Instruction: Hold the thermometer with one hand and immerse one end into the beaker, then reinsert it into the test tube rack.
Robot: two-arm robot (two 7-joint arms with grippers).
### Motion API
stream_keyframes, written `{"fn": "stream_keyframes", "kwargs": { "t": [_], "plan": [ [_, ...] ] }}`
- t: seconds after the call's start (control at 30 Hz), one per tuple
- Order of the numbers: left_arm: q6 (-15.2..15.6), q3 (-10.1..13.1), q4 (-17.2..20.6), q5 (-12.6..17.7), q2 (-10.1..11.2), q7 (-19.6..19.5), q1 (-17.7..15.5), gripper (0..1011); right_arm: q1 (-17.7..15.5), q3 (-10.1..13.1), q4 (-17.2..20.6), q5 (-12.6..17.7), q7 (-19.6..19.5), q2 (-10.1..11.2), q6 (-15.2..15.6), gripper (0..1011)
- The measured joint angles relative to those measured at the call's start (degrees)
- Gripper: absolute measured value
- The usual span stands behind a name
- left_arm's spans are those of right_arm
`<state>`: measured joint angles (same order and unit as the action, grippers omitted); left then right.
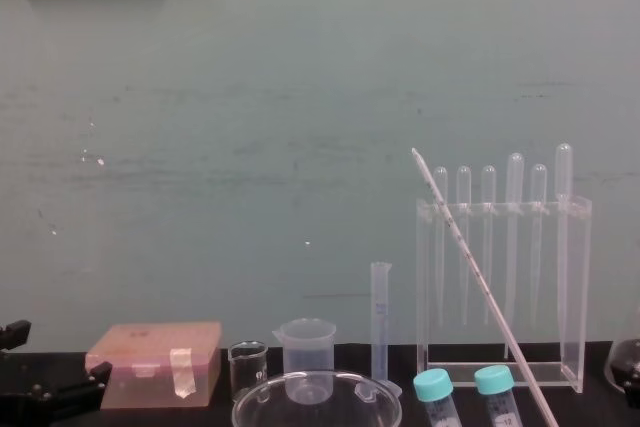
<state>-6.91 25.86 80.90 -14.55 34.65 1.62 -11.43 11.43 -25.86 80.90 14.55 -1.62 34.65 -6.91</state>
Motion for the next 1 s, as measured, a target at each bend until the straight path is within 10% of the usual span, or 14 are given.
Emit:
{"fn": "stream_keyframes", "kwargs": {
  "t": [1.0],
  "plan": [
    [0.0, 0.0, 0.0, 0.0, 0.0, 0.0, 0.0, 1008, 0.0, 0.0, 0.0, 0.0, 0.0, 0.0, 0.0, 1003]
  ]
}}
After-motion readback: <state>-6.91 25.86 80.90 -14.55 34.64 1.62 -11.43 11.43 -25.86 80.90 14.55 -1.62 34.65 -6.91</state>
